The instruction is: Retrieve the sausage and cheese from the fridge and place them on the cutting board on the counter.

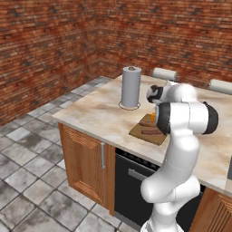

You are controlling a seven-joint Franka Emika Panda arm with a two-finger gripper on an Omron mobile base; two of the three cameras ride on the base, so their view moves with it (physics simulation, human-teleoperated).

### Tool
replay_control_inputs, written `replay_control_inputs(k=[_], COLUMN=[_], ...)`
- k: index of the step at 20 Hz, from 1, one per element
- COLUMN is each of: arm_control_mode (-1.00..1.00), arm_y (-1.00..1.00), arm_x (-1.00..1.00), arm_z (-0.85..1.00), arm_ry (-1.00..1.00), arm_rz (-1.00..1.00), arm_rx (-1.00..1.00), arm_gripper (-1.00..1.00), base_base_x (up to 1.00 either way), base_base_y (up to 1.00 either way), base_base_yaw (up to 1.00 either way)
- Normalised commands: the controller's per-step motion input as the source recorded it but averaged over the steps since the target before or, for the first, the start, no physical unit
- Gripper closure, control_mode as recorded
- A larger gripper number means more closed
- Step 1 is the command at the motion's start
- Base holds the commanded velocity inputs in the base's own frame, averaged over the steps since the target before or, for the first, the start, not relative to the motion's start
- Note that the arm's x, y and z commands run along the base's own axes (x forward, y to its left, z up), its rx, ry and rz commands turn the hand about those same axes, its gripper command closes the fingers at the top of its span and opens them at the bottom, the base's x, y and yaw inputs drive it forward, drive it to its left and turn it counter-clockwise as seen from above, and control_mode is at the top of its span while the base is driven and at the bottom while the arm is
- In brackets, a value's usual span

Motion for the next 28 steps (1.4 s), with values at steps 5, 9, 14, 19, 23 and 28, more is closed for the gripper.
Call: replay_control_inputs(k=[5, 9, 14, 19, 23, 28], arm_control_mode=[-1.00, -1.00, -1.00, -1.00, -1.00, -1.00], arm_y=[0.16, 0.58, 0.40, 0.26, 0.03, 0.23], arm_x=[-0.40, -0.47, -0.70, -0.84, -0.84, -0.76], arm_z=[1.00, 1.00, 1.00, 0.83, 0.74, 0.40], arm_ry=[-0.03, -0.03, 0.00, -0.10, -0.08, -0.19], arm_rz=[-0.07, -0.14, -0.16, -0.19, -0.17, -0.10], arm_rx=[0.00, 0.01, 0.01, 0.00, 0.00, -0.01], arm_gripper=[-1.00, -1.00, -1.00, -1.00, -1.00, -1.00], base_base_x=[0.00, 0.00, 0.00, 0.00, 0.00, 0.00], base_base_y=[0.00, 0.00, 0.00, 0.00, 0.00, 0.00], base_base_yaw=[0.00, 0.00, 0.00, 0.00, 0.00, 0.00])
